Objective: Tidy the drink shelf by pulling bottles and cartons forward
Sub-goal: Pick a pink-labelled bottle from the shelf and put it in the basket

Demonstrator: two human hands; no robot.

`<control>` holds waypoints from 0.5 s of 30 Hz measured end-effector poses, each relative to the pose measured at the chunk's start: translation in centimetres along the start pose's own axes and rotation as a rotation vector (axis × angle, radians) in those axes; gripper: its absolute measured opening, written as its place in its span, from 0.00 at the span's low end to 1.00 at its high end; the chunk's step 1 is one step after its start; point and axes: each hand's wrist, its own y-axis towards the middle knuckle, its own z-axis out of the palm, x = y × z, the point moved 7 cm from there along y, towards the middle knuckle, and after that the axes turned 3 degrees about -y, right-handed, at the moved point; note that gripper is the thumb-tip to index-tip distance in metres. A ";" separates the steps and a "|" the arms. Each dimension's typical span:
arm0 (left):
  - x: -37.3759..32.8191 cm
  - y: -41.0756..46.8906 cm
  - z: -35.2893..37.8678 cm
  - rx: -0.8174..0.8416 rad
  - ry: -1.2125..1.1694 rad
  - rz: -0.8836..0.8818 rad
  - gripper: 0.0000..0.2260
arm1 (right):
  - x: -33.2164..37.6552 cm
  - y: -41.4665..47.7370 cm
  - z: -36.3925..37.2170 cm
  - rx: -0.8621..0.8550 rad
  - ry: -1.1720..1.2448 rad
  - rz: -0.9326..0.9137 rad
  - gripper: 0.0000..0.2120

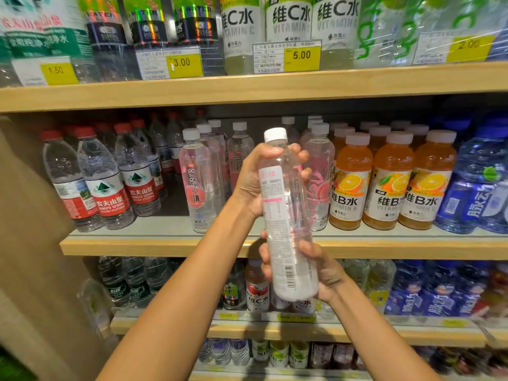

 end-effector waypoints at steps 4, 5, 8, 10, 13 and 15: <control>0.5 -0.3 -1.7 -0.055 -0.032 0.002 0.16 | 0.1 -0.3 -0.8 -0.132 -0.122 -0.048 0.29; 0.5 -0.4 -2.1 -0.093 -0.002 0.015 0.18 | 0.3 -0.4 -1.1 -0.183 -0.179 -0.070 0.28; -0.2 -1.1 -4.0 -0.336 0.300 0.093 0.15 | 1.2 -0.9 -2.2 -0.367 -0.326 -0.138 0.22; -1.2 -2.3 -5.2 -0.552 0.530 0.186 0.13 | 1.8 -1.4 -3.1 -0.516 -0.403 -0.164 0.24; -2.5 -3.6 -5.1 -0.711 0.752 0.349 0.12 | 2.8 -2.4 -3.9 -0.697 -0.539 -0.229 0.24; -2.7 -3.9 -4.3 -0.749 0.887 0.401 0.12 | 3.2 -2.8 -3.9 -0.788 -0.683 -0.257 0.23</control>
